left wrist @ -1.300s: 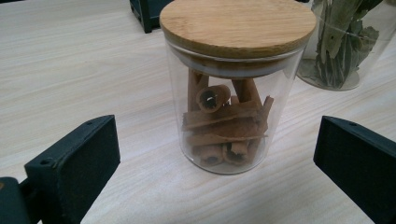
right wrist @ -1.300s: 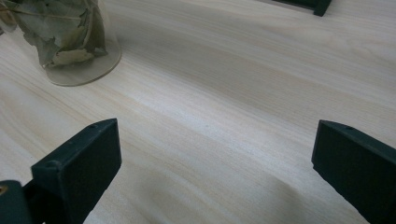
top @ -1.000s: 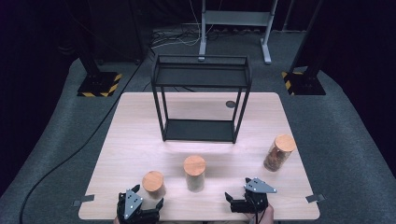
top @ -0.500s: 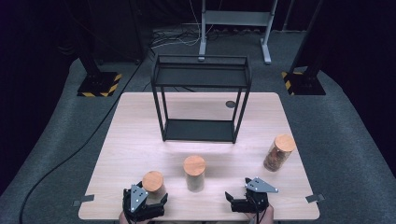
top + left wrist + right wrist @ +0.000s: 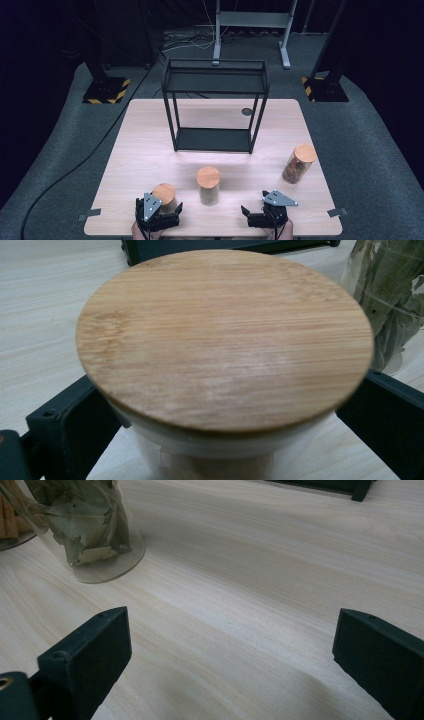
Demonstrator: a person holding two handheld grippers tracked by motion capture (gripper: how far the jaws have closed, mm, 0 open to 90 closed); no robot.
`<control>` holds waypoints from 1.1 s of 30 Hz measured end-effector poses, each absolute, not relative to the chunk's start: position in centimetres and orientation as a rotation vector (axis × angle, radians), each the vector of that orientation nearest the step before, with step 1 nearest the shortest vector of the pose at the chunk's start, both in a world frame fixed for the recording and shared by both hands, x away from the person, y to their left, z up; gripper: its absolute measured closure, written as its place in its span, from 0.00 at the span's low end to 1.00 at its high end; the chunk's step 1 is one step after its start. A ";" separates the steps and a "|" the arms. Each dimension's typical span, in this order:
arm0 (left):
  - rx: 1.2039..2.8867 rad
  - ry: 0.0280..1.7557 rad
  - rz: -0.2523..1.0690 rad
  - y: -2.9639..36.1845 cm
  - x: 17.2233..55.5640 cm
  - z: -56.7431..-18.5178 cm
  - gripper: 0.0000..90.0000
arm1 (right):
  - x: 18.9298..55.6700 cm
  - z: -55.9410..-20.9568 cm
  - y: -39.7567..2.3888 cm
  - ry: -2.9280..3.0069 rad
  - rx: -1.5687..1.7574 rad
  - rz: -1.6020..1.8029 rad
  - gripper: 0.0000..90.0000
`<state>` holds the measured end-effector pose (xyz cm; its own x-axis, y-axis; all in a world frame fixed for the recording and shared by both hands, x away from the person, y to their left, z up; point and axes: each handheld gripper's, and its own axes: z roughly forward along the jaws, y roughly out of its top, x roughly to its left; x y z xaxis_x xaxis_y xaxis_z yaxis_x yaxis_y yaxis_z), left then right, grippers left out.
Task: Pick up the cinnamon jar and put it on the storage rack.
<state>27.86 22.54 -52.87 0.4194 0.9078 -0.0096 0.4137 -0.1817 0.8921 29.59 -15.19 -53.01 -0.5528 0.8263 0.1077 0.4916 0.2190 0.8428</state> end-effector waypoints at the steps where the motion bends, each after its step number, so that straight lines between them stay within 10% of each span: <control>1: 1.773 1.146 0.694 22.5 28.0 -52.9 0.00 | 29.6 -53.0 -15.2 2.135 1.223 1.265 0.01; 19: 1.774 1.156 0.689 22.8 28.2 -53.0 0.27 | 29.6 -53.0 -15.1 2.140 1.218 1.252 0.03; 33: 1.789 1.131 0.685 22.7 28.2 -52.9 0.28 | 29.6 -53.0 -15.1 2.149 1.214 1.253 0.03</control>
